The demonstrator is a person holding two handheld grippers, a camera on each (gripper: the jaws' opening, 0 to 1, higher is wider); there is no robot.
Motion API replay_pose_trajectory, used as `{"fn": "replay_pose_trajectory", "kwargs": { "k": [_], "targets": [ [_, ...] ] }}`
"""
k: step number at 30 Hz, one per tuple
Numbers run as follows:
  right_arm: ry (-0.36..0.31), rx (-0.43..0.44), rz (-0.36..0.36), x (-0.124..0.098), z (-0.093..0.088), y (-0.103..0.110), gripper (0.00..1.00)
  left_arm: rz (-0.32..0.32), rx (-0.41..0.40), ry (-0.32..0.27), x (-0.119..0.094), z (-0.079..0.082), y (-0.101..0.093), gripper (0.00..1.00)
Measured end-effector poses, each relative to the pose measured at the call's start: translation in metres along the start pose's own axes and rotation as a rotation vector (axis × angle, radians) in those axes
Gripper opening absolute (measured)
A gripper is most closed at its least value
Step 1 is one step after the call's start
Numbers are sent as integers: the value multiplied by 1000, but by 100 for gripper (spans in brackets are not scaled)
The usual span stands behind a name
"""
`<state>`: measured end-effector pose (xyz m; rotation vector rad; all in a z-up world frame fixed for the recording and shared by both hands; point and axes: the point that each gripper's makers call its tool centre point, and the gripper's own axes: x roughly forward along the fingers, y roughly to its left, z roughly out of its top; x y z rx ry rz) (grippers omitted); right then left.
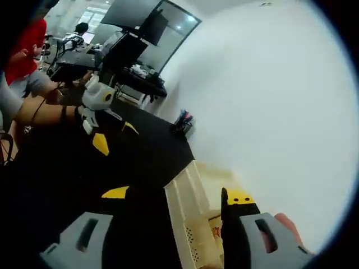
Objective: Open the drawer, pick up the cosmetic bottles from the table one by one, place them into the drawer, release the gripper, close the drawer, and move the gripper away
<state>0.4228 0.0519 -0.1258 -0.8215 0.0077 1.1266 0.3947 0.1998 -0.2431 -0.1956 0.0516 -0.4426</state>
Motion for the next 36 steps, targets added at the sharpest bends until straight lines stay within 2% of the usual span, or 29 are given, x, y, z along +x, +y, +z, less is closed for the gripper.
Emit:
{"fn": "replay_pose_trajectory", "kwargs": {
  "k": [2,10,14,18,23,24,25,26,28,29,30,32,34,36],
  "targets": [
    [-35,26,-23,1,11,-7,60,-9,1,1,-1,1,-1,87],
    [-16,39,-22,-1,-3,-11,59,16,-1,13,-5,2,1,78],
    [-10,40,19,2,-9,-6,59,58,5,53,-5,-6,8,75],
    [-2,51,31,4,-16,-7,59,98,6,92,-5,-16,12,73],
    [7,53,51,5,-22,-5,58,157,31,129,-7,-15,19,71],
    [6,53,52,4,-23,-5,58,168,33,132,-8,-13,18,69],
    [4,55,53,4,-23,-5,58,216,10,147,-11,-14,23,65],
    [1,56,55,4,-23,-5,58,232,33,166,-12,-14,23,62],
    [-4,57,57,4,-23,-5,58,303,37,218,-17,-18,27,56],
    [-8,59,59,4,-23,-5,58,310,67,226,-16,-18,24,52],
    [-9,59,61,5,-23,-6,57,343,68,243,-17,-18,25,50],
    [-9,64,60,6,-26,-8,57,381,80,284,-20,-22,22,41],
    [-3,66,56,8,-29,-10,56,386,116,296,-19,-22,18,32],
    [2,68,54,9,-32,-10,56,408,99,317,-20,-24,16,26]
  ]
}}
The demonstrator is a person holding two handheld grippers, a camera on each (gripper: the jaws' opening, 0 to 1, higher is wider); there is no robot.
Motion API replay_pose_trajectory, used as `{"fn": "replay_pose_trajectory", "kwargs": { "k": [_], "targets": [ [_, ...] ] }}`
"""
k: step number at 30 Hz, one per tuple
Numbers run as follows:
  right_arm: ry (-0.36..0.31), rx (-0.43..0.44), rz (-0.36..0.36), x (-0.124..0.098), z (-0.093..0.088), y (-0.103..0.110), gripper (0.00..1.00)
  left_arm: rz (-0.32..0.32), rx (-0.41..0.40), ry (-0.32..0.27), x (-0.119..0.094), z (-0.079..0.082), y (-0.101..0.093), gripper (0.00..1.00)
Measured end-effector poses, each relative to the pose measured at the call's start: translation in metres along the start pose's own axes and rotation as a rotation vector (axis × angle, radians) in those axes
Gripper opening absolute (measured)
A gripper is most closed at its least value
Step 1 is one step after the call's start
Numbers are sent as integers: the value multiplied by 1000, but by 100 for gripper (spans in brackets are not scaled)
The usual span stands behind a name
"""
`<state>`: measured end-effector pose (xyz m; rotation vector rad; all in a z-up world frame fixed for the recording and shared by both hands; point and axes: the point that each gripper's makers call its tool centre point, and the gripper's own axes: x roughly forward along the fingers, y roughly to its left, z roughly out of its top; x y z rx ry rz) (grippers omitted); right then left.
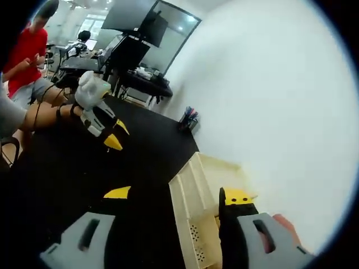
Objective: Open the drawer, pick up the cosmetic bottles from the table one by one, place them into the drawer, release the gripper, close the drawer, and move the gripper away
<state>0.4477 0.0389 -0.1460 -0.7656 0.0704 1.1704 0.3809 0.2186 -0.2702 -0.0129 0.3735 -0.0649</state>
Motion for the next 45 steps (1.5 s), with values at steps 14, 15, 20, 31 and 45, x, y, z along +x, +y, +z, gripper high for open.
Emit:
{"fn": "replay_pose_trajectory", "kwargs": {
  "k": [14,15,20,31,45],
  "targets": [
    [35,-17,17,13,-4,10,55,89,58,234,0,-41,8,22],
    [39,-20,19,14,-4,11,55,91,73,244,0,-44,7,21],
    [57,-29,24,16,-6,16,54,93,77,282,-6,-52,1,18],
    [76,-41,31,20,-8,16,54,84,107,353,-2,-63,4,16],
    [5,44,17,25,3,3,49,80,94,307,-5,-56,-6,7]
  ]
}}
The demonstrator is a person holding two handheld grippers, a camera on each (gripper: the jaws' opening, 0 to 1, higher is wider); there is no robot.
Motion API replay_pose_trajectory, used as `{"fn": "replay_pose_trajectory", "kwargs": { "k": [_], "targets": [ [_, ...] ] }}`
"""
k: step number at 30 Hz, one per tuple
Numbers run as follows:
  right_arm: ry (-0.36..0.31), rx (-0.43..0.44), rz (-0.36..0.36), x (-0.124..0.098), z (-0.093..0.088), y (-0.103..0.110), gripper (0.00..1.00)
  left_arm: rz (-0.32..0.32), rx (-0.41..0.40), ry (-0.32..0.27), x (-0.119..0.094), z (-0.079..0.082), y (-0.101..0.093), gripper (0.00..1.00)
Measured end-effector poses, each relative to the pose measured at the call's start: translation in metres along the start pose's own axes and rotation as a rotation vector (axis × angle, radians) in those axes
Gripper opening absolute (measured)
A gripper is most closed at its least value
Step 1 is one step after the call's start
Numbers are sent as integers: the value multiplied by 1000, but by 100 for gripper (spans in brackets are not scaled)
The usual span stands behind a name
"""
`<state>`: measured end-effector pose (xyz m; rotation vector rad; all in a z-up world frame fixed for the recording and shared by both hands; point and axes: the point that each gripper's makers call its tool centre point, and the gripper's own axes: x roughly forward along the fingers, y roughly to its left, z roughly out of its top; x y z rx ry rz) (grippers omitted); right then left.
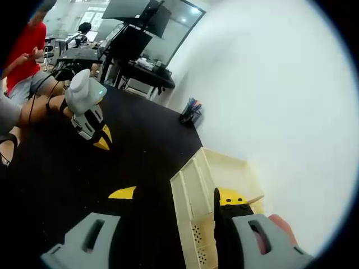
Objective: Open the drawer, pick up the cosmetic bottles from the table one by one, place them into the drawer, release the gripper, close the drawer, and move the gripper away
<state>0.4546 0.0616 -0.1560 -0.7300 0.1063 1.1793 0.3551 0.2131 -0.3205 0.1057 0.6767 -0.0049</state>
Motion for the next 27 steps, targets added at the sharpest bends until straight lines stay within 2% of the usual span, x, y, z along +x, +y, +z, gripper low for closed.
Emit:
{"fn": "replay_pose_trajectory", "kwargs": {
  "k": [2,6,7,9,13,16,18,19,20,22,24,27],
  "targets": [
    [-62,50,12,1,9,0,49,11,-25,-78,-4,15,4,7],
    [-202,203,68,5,29,-1,48,13,-52,-231,-17,42,10,7],
    [-238,260,87,8,34,1,44,18,-46,-283,-22,50,11,7],
    [-289,310,125,13,42,8,37,45,-42,-364,-31,64,20,7],
    [-384,455,235,21,59,21,36,72,-38,-550,-54,89,25,7],
    [-481,640,331,28,78,31,33,90,-44,-620,-64,97,27,7],
    [-517,756,368,36,92,25,32,88,-47,-658,-70,100,27,7],
    [-530,821,380,41,96,21,32,87,-61,-690,-74,104,28,7],
    [-530,860,397,45,97,26,31,75,-71,-713,-77,106,26,7],
    [-517,881,419,50,95,43,31,61,-76,-739,-83,107,19,7],
    [-507,897,392,61,89,56,29,61,-68,-761,-86,107,13,7],
    [-463,948,444,69,92,77,27,58,-55,-768,-86,109,12,7]
  ]
}}
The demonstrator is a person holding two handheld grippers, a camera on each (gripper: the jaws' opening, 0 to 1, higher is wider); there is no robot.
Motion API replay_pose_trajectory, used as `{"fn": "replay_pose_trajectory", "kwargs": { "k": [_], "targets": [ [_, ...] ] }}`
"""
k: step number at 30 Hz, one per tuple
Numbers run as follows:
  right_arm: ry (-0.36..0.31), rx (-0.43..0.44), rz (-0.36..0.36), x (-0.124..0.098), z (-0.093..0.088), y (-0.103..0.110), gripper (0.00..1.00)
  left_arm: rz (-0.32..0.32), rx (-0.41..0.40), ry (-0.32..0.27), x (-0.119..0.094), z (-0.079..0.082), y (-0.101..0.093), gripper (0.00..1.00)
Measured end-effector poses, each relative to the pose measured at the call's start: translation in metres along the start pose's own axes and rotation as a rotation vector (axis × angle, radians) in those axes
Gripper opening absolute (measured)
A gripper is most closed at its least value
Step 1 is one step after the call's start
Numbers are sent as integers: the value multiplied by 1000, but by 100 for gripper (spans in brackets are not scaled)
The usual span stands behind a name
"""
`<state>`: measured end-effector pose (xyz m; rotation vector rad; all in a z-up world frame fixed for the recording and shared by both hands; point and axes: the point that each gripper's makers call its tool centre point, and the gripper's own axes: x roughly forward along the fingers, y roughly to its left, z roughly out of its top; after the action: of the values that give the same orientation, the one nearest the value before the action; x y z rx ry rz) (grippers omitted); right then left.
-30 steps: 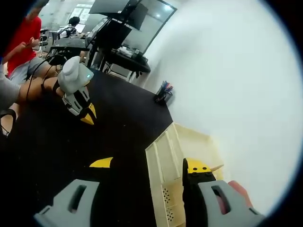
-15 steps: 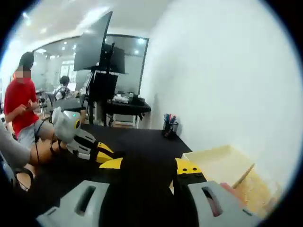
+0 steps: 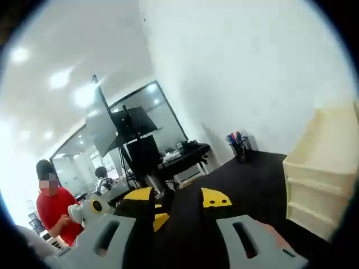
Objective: Open the drawer, pick up the cosmetic bottles from the table one by one, place them into the drawer, release the gripper, close the drawer, and move the gripper away
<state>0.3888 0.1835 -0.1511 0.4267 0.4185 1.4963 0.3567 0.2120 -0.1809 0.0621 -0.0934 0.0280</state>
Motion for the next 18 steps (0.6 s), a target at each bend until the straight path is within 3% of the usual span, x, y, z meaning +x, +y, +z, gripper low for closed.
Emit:
{"fn": "replay_pose_trajectory", "kwargs": {
  "k": [5,12,18],
  "targets": [
    [17,12,-33,13,-19,-5,25,-16,17,-15,1,3,-4,7],
    [0,138,19,17,-17,-7,21,-29,15,-6,4,1,-4,7],
    [-8,112,22,20,-14,-5,9,-34,33,14,8,-4,-5,7]
  ]
}}
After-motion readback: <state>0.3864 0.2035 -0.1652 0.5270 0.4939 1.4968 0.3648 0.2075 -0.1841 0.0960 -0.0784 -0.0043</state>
